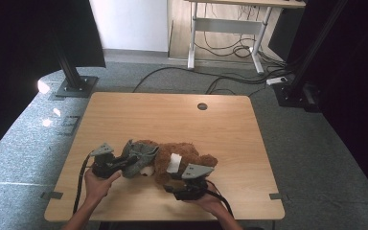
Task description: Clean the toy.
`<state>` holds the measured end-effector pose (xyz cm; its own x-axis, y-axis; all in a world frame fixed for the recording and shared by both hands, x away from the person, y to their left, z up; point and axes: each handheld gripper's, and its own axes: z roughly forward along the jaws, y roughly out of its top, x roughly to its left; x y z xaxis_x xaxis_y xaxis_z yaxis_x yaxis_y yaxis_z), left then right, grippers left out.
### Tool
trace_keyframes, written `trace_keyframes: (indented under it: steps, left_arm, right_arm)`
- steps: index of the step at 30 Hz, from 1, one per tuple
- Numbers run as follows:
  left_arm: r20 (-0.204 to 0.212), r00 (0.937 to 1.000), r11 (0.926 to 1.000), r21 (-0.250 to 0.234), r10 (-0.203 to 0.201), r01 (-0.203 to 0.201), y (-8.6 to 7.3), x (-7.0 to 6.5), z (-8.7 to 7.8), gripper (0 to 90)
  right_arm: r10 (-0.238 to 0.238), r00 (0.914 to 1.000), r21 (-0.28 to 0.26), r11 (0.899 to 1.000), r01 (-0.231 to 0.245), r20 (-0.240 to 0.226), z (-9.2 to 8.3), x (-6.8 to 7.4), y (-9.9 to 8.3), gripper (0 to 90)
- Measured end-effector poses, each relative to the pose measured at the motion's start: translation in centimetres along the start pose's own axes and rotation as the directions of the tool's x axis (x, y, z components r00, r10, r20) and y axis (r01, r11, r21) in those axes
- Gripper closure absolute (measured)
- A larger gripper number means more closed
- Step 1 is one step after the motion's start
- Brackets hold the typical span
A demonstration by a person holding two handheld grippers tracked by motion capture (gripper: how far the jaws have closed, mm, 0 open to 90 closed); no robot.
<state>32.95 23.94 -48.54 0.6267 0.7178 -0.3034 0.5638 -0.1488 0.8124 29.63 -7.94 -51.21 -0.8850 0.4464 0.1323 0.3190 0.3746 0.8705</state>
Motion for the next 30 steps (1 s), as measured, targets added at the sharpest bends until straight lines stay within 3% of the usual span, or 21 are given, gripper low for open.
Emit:
trace_keyframes:
  steps: [2, 6, 9, 10, 12, 14, 16, 19, 24, 27, 30]
  left_arm:
    - [0.005, 1.0, 1.0, -0.001, -0.005, 0.005, -0.1, 0.1, 0.0, 75.5]
    - [0.006, 0.9999, 1.0, 0.002, -0.01, 0.01, 0.0, 0.3, 0.2, 75.4]
    - [0.01, 0.9998, 0.9999, 0.005, -0.016, 0.016, 0.2, 0.4, 0.4, 75.4]
    - [0.01, 0.9999, 0.9999, 0.008, -0.014, 0.014, 0.3, 0.4, 0.5, 75.4]
    - [0.014, 0.9997, 0.9998, 0.011, -0.019, 0.019, 0.5, 0.6, 0.8, 75.4]
    - [0.02, 0.9994, 0.9995, 0.015, -0.028, 0.027, 0.7, 0.8, 1.1, 75.4]
    - [0.017, 0.9995, 0.9994, 0.021, -0.028, 0.028, 1.1, 0.8, 1.7, 75.4]
    - [0.013, 0.9996, 0.999, 0.037, -0.024, 0.024, 1.9, 0.9, 2.7, 75.3]
    - [0.011, 0.9995, 0.9982, 0.054, -0.028, 0.028, 3.0, 1.2, 4.1, 75.3]
    - [0.009, 0.9995, 0.9981, 0.055, -0.03, 0.029, 3.2, 1.3, 4.3, 75.3]
    - [0.009, 0.9996, 0.9978, 0.06, -0.028, 0.027, 3.3, 1.4, 4.3, 75.3]
  right_arm:
    - [-0.005, 0.9997, 0.034, 0.999, 0.005, 0.025, 1.6, 0.1, 0.1, 46.7]
    - [0.007, 0.9963, 0.051, 0.999, -0.011, 0.085, 3.6, -0.2, 0.8, 50.0]
    - [-0.029, 0.9877, 0.105, 0.994, 0.012, 0.154, 5.1, -0.2, 0.9, 63.8]
    - [-0.026, 0.9877, 0.112, 0.994, 0.009, 0.154, 5.3, -0.5, 0.8, 66.4]
    - [-0.035, 0.9866, 0.11, 0.994, 0.017, 0.16, 5.4, -1.0, 0.7, 71.2]
    - [-0.092, 0.9806, 0.128, 0.989, 0.07, 0.173, 5.5, -1.5, 0.4, 73.2]
    - [-0.07, 0.9822, 0.12, 0.992, 0.049, 0.174, 5.6, -2.1, 0.3, 73.6]
    - [-0.081, 0.9783, 0.114, 0.992, 0.06, 0.191, 5.9, -3.0, 0.4, 73.7]
    - [-0.056, 0.9794, 0.093, 0.995, 0.039, 0.194, 6.1, -4.6, 0.8, 72.1]
    - [-0.051, 0.9808, 0.06, 0.997, 0.041, 0.188, 5.0, -4.8, 0.8, 66.8]
    - [-0.038, 0.9835, -0.011, 0.999, 0.041, 0.177, 2.7, -4.5, 1.3, 63.0]
